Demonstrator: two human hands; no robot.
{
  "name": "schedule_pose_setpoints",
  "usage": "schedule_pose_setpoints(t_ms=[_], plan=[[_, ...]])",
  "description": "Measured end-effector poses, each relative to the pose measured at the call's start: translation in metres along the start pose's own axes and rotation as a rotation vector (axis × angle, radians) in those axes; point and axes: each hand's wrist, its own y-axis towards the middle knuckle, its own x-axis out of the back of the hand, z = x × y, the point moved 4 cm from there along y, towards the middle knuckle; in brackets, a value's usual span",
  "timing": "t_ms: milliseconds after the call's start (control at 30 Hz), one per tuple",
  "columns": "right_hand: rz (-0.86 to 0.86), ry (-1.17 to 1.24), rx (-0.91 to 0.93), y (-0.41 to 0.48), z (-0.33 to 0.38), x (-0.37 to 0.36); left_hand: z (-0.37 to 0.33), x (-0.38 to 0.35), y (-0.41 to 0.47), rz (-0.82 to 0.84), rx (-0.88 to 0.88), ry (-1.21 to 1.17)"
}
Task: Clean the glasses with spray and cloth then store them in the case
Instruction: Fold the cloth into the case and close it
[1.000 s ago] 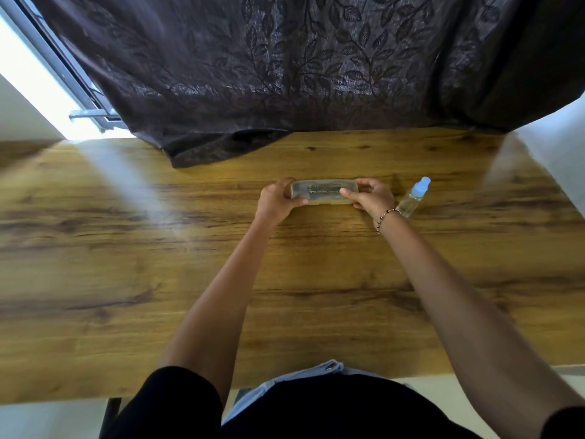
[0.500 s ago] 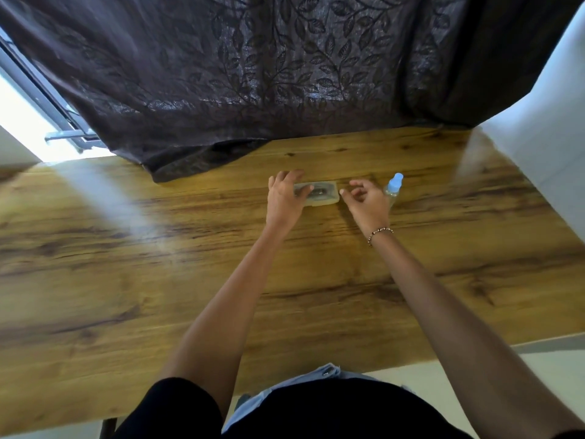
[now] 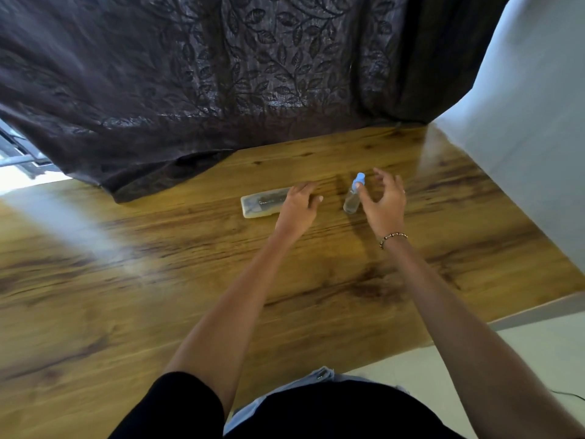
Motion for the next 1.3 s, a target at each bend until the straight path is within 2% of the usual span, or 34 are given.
schedule_pose_setpoints(t_ms=[300,467,733,1167,1300], plan=[[0.192,-0.016,-0.058,-0.001,-0.015,-0.013,0.011,0.001,0.002,-0.019,-0.012,0.041],[0.169,-0.015,-0.016,0.006,-0.002,-0.019,0.028,0.025,-0.002,-0.091,0.022,0.025],[0.266,-0.021,0.000,0.014,0.022,-0.053,0.060,0.065,-0.016,-0.195,0.109,0.066],[0.268,0.014,-0.015,0.009,0.029,-0.066,0.075,0.071,-0.025,-0.202,0.150,0.057],[0.271,0.094,-0.027,0.007,0.031,-0.065,0.075,0.071,-0.024,-0.203,0.142,0.058]])
